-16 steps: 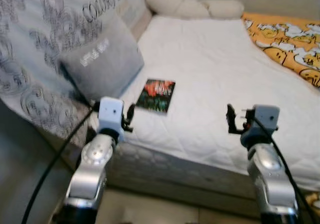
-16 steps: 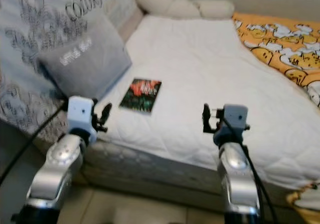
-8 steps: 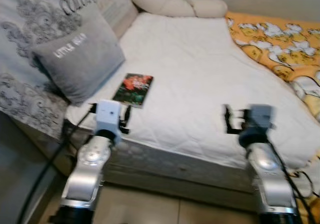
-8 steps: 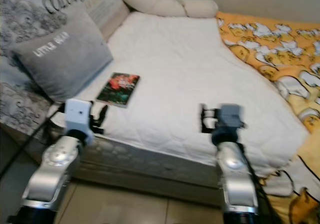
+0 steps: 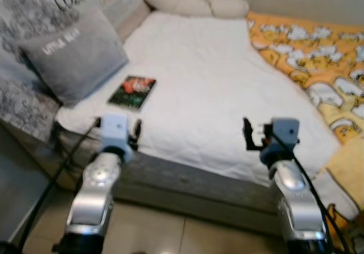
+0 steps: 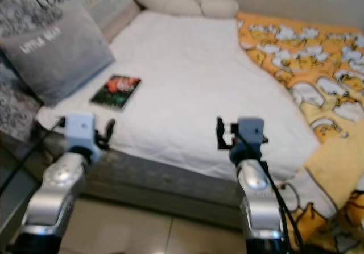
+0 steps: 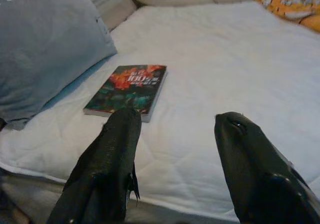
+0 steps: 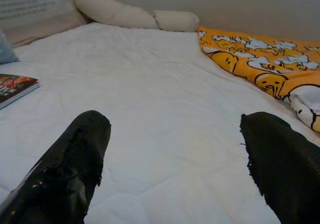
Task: Clean up the room
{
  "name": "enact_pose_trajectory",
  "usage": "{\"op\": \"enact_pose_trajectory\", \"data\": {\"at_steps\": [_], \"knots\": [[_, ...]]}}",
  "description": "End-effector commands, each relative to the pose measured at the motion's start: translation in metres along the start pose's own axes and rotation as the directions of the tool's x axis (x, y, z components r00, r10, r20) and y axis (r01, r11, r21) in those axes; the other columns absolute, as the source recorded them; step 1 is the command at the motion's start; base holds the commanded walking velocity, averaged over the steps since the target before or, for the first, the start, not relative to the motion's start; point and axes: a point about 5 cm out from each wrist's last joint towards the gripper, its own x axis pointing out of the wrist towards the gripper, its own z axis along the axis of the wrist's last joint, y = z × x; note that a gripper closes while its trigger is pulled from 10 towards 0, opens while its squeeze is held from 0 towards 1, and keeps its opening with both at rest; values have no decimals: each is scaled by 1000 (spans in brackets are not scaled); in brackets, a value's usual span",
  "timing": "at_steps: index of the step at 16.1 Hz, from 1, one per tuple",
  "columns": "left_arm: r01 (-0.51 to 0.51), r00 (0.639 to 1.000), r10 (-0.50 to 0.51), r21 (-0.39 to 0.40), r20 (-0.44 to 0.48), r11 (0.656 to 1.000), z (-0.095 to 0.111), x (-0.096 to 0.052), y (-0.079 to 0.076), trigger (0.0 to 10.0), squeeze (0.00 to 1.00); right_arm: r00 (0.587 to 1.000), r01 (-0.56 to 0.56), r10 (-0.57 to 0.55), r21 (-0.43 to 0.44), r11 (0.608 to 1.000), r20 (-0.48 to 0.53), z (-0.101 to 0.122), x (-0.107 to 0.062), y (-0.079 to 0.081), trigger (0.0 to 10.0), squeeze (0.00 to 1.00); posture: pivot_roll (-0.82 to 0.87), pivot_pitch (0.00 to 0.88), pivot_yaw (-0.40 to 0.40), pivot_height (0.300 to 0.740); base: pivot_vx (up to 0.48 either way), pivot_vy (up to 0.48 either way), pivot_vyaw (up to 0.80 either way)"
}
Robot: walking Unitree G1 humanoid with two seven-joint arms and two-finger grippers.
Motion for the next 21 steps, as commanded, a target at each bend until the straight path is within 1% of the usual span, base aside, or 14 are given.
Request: {"op": "enact_pose_trajectory", "data": {"at_steps": [1,2,4,7,9,11,13,14,15,16,17,18,20,21], "knots": [[40,999,-40,-23,12,999,3,3,-9,10000,1000,1000,30,-30,0,1000,1,0,1,-9,10000,1000,1,0,0,740,0,-330,0],[31,999,-30,-8,9,999,3,4,-9,10000,1000,999,38,-38,-2,999,2,1,0,-10,10000,1000,0,0,1,740,0,-326,0],[32,999,-32,21,-38,999,0,5,-8,10000,1000,998,57,-57,-4,998,1,0,-2,-13,10000,1000,-6,0,12,740,0,-480,0],[36,999,-36,3,-34,999,0,5,-9,10000,1000,998,61,-61,-2,998,-2,-2,-3,-13,10000,1000,-5,0,16,740,0,-480,0],[10,999,-10,-6,-30,1000,1,5,-6,10000,1000,994,108,-107,-29,994,18,-2,-3,-15,10000,1000,-4,0,16,740,0,-343,0],[-11,999,11,7,-41,1000,0,6,-3,10000,1000,992,125,-125,-13,992,13,-1,-2,-18,10000,1000,-6,0,17,740,0,-266,0],[-27,998,30,61,-47,998,0,6,-2,10000,1000,991,134,-134,-6,991,30,4,-1,-19,10000,1000,-10,0,21,740,0,0,0],[-25,999,27,59,-43,998,0,6,-2,10000,976,991,133,-133,2,991,33,5,-1,-18,10000,1000,-12,1,21,740,0,0,0],[-18,1000,17,43,20,999,5,7,-3,10000,871,992,127,-127,1,992,0,3,-1,-16,10000,1000,-13,1,22,740,0,0,0],[2,1000,-3,44,23,999,6,7,-5,10000,867,990,126,-127,17,992,61,7,-1,-12,10000,1000,-12,0,21,740,0,0,0],[18,1000,-18,38,19,999,6,7,-6,10000,875,988,125,-124,-8,992,91,7,0,-10,10000,1000,-10,0,19,740,0,0,0],[30,999,-31,22,27,999,7,7,-7,10000,882,985,140,-137,-28,990,102,8,1,-10,10000,1000,-8,0,18,740,0,0,0],[38,998,-38,3,44,999,9,7,-6,10000,886,981,166,-166,12,986,103,12,3,-10,10000,1000,-9,0,15,740,0,0,0],[43,998,-43,-3,47,999,9,7,-6,10000,894,980,165,-164,-4,986,114,14,4,-10,10000,1000,-10,0,14,740,0,0,0]]}}
